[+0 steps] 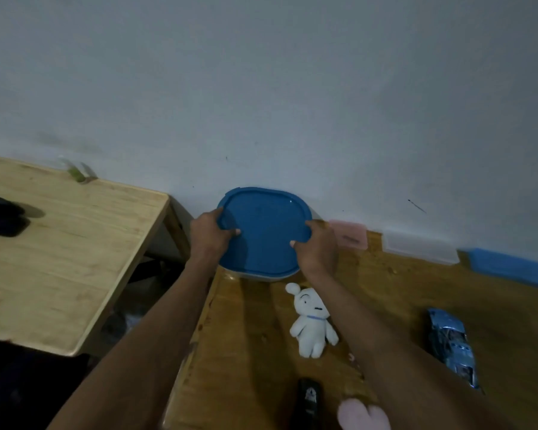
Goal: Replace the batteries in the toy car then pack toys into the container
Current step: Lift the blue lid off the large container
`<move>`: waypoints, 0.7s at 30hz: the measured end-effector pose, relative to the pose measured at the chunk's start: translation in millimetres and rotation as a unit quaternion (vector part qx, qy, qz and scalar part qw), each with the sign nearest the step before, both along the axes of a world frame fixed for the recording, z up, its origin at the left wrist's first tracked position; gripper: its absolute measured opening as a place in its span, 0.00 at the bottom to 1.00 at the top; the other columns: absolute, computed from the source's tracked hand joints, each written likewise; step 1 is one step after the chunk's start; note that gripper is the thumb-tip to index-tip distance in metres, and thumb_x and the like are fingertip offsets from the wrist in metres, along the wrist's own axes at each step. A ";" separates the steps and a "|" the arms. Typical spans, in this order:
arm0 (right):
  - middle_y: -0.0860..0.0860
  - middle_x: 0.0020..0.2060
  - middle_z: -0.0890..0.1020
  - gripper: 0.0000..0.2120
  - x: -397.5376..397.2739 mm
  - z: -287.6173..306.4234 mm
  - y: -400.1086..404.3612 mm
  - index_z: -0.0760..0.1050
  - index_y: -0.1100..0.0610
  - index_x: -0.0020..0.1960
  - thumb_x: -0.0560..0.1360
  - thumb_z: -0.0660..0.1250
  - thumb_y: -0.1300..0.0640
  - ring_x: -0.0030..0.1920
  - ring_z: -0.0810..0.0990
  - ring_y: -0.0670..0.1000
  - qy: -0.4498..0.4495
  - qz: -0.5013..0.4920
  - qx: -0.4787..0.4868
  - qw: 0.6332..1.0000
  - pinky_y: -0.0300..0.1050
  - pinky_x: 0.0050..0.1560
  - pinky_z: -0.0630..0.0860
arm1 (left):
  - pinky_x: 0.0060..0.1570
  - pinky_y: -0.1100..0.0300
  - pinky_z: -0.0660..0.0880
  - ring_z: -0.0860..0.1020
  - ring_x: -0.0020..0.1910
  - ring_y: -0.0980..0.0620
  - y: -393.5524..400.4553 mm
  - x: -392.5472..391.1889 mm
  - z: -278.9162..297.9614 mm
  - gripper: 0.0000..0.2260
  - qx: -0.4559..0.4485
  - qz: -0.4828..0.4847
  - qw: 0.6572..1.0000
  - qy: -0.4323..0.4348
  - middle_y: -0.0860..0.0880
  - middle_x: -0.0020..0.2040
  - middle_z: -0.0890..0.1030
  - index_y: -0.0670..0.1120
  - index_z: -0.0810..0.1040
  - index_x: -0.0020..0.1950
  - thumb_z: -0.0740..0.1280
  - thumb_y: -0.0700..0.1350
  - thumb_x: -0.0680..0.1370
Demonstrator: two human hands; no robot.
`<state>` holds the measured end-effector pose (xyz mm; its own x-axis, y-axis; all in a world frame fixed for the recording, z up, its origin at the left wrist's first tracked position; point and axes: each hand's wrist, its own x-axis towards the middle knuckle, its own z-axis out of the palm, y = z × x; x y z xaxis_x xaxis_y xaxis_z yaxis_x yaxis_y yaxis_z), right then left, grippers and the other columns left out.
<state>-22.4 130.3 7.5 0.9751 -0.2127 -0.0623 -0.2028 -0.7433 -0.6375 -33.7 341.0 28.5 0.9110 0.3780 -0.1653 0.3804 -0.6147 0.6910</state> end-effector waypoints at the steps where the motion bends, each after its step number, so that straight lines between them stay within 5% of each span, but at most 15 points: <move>1: 0.52 0.60 0.80 0.25 0.3 0.2 1.0 0.76 0.54 0.68 0.72 0.77 0.54 0.57 0.80 0.54 -0.002 -0.007 0.012 1.000 0.47 0.54 0.80 | 0.58 0.46 0.80 0.80 0.59 0.41 -0.1 -0.7 0.0 0.30 0.010 -0.003 1.000 0.001 0.41 0.62 0.81 0.42 0.74 0.72 0.78 0.49 0.73; 5: 0.52 0.59 0.77 0.29 2.5 4.2 2.6 0.75 0.50 0.67 0.69 0.79 0.50 0.54 0.77 0.50 -0.002 -0.005 0.059 0.998 0.48 0.52 0.80 | 0.60 0.41 0.78 0.77 0.61 0.39 2.8 0.6 -7.0 0.36 0.073 -0.016 0.997 -0.002 0.42 0.63 0.80 0.47 0.73 0.74 0.75 0.62 0.70; 10: 0.55 0.65 0.66 0.46 3.7 16.1 9.0 0.63 0.48 0.76 0.64 0.81 0.44 0.61 0.73 0.56 0.030 -0.012 0.084 0.996 0.52 0.60 0.78 | 0.66 0.40 0.69 0.69 0.66 0.39 -2.3 -3.0 -1.8 0.39 0.075 -0.011 0.997 -0.013 0.42 0.67 0.74 0.50 0.71 0.75 0.74 0.65 0.69; 21: 0.53 0.61 0.65 0.48 -54.4 50.1 19.9 0.58 0.45 0.76 0.64 0.80 0.40 0.59 0.73 0.56 -0.016 0.017 0.052 0.998 0.53 0.55 0.79 | 0.66 0.43 0.72 0.64 0.70 0.40 4.1 -70.7 24.0 0.46 0.040 -0.015 0.995 -0.093 0.42 0.70 0.64 0.46 0.69 0.75 0.75 0.68 0.65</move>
<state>-76.8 150.3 57.6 0.9836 -0.1726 -0.0514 -0.1566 -0.6783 -0.7179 -104.4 345.0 52.6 0.9344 0.3544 0.0366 0.2308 -0.6803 0.6956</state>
